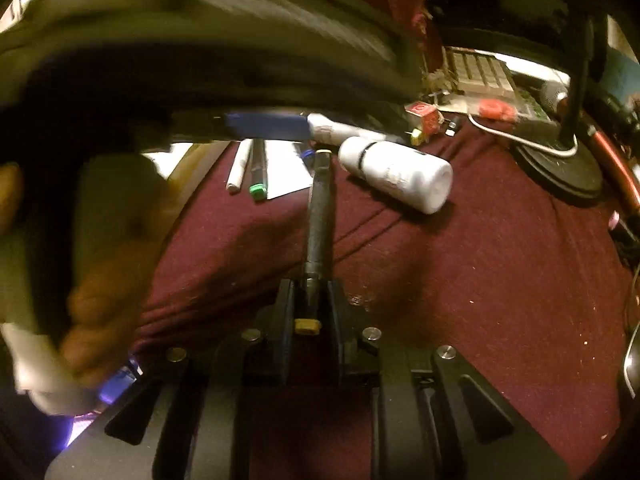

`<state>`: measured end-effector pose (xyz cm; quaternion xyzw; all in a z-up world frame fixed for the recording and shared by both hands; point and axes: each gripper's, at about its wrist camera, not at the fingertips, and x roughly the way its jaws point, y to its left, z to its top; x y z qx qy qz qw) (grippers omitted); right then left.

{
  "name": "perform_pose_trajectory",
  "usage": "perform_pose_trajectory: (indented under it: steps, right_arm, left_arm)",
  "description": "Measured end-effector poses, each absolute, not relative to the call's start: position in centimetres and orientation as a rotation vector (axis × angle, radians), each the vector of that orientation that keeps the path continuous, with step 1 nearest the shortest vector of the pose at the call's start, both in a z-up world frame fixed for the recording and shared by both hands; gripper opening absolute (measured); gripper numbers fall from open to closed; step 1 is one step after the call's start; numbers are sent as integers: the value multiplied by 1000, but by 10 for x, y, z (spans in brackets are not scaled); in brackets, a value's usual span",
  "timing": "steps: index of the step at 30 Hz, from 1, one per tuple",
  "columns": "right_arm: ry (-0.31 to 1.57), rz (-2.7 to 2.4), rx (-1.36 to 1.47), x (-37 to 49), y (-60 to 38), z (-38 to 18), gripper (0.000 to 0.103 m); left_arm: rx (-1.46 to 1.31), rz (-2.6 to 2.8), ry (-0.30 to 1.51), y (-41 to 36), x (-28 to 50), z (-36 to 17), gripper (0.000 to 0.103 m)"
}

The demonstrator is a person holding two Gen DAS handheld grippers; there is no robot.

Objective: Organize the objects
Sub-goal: 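Lift the black marker with the right tool while the left tool grasps the green-labelled white bottle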

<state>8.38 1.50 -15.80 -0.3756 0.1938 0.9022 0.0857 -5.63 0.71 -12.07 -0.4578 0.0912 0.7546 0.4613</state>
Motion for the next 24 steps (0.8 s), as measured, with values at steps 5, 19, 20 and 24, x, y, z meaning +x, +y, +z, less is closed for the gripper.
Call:
perform_pose_trajectory:
  steps: [5,19,20,24]
  right_arm:
    - [618,2699,-1105,90,20,-160,15]
    - [655,2630,-1098,83,19,-158,21]
    - [642,2625,-1104,83,17,-158,19]
    - [592,2624,-1120,92,12,-155,12]
  left_arm:
    - [-1064,1782,450,60,-34,-138,60]
    - [-922,1763,591,81,-14,-142,75]
    - [-922,1770,589,84,-18,-143,75]
    - [-931,1714,640,87,-24,-141,75]
